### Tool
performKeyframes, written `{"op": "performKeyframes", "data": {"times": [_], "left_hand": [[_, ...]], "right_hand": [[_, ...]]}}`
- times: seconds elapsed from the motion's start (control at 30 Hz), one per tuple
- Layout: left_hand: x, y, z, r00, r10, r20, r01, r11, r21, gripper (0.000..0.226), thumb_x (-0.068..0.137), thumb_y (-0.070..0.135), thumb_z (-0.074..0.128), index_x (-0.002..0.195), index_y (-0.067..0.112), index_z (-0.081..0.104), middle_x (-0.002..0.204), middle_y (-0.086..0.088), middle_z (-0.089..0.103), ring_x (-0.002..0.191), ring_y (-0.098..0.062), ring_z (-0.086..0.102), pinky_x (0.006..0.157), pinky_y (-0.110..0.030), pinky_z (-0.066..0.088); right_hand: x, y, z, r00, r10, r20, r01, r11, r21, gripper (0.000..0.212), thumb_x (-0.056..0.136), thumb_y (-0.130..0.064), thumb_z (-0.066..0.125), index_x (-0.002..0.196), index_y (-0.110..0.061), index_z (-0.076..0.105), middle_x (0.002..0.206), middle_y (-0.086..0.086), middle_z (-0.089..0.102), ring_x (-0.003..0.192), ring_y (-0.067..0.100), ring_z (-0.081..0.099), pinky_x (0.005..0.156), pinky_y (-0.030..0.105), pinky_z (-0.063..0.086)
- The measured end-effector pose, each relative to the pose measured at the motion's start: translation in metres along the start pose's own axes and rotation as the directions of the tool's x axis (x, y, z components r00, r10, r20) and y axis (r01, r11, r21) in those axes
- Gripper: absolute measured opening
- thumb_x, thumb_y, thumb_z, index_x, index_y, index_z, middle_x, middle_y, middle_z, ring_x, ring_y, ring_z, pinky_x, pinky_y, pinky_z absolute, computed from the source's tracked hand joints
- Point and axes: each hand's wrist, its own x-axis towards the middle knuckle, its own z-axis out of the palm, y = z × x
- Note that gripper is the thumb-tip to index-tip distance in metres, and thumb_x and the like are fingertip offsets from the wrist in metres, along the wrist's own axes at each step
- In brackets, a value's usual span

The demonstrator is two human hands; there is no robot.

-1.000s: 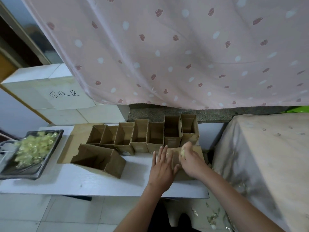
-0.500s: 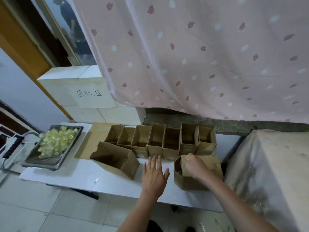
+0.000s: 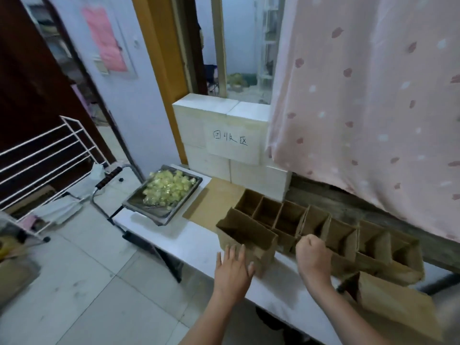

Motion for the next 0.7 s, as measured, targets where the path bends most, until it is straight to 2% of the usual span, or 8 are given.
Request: {"op": "performKeyframes", "data": {"times": [0.13,0.23,0.33,0.4,0.47,0.53,0.6,0.7], "left_hand": [[0.0,-0.06,-0.016,0.998,-0.05,0.027,0.05,0.999,0.016,0.065,0.104,0.055,0.017,0.161,0.023,0.01,0.167,-0.009,0.012,0.155,-0.028,0.004,0.124,-0.049,0.0],[-0.002,-0.101,-0.029,0.995,-0.093,0.022,0.092,0.995,0.032,0.064,0.105,0.052,0.02,0.161,0.021,0.013,0.166,-0.011,0.016,0.154,-0.029,0.008,0.124,-0.05,0.003],[-0.008,-0.136,-0.042,0.99,-0.139,0.022,0.138,0.99,0.031,0.064,0.106,0.05,0.022,0.16,0.017,0.015,0.165,-0.013,0.019,0.154,-0.03,0.01,0.124,-0.05,0.006],[-0.012,-0.158,-0.05,0.985,-0.172,0.028,0.171,0.985,0.029,0.064,0.106,0.049,0.023,0.16,0.015,0.016,0.164,-0.013,0.022,0.153,-0.03,0.013,0.124,-0.048,0.008],[-0.012,-0.17,-0.056,0.983,-0.18,0.022,0.179,0.983,0.041,0.063,0.106,0.048,0.023,0.158,0.013,0.02,0.161,-0.013,0.027,0.15,-0.03,0.018,0.123,-0.046,0.011],[-0.009,-0.187,-0.061,0.977,-0.209,0.027,0.209,0.978,0.027,0.061,0.106,0.046,0.024,0.157,0.012,0.023,0.159,-0.012,0.029,0.148,-0.029,0.021,0.122,-0.046,0.013],[-0.002,-0.202,-0.064,0.97,-0.239,0.03,0.239,0.971,0.003,0.06,0.106,0.046,0.024,0.156,0.013,0.025,0.157,-0.01,0.031,0.147,-0.028,0.023,0.122,-0.045,0.015],[0.009,-0.222,-0.067,0.962,-0.269,0.038,0.269,0.963,-0.002,0.058,0.106,0.046,0.024,0.153,0.013,0.03,0.155,-0.01,0.034,0.144,-0.028,0.027,0.12,-0.044,0.019]], "right_hand": [[-0.027,-0.037,0.057,0.992,-0.122,0.039,0.125,0.988,-0.091,0.043,0.095,-0.006,0.04,0.053,-0.014,0.039,0.052,0.003,0.046,0.049,0.016,0.043,0.046,0.028,0.026],[-0.048,-0.058,0.095,0.982,-0.08,0.169,0.105,0.983,-0.149,0.04,0.099,-0.015,0.035,0.06,-0.013,0.045,0.062,0.006,0.052,0.054,0.014,0.047,0.05,0.031,0.032],[-0.062,-0.077,0.131,0.945,0.044,0.324,0.061,0.95,-0.306,0.028,0.102,-0.022,0.034,0.096,-0.009,0.058,0.099,0.012,0.062,0.078,0.017,0.054,0.065,0.033,0.038],[-0.065,-0.085,0.157,0.9,0.152,0.41,0.017,0.924,-0.381,0.039,0.102,-0.03,0.038,0.132,-0.005,0.044,0.126,0.014,0.053,0.089,0.02,0.051,0.07,0.032,0.038],[-0.065,-0.089,0.169,0.853,0.19,0.487,0.039,0.906,-0.421,0.058,0.1,-0.034,0.044,0.146,-0.002,0.029,0.133,0.013,0.044,0.097,0.024,0.052,0.072,0.032,0.043],[-0.062,-0.099,0.186,0.823,0.107,0.558,0.176,0.886,-0.429,0.043,0.099,-0.021,0.044,0.136,-0.001,0.042,0.129,0.017,0.046,0.11,0.03,0.053,0.082,0.033,0.044],[-0.06,-0.105,0.2,0.787,0.015,0.617,0.294,0.87,-0.396,0.021,0.098,-0.014,0.041,0.109,-0.009,0.059,0.105,0.009,0.05,0.088,0.021,0.056,0.068,0.027,0.043],[-0.051,-0.118,0.22,0.752,-0.052,0.657,0.355,0.872,-0.337,0.017,0.097,-0.023,0.052,0.081,-0.017,0.053,0.077,-0.003,0.051,0.066,0.011,0.05,0.054,0.02,0.036]]}}
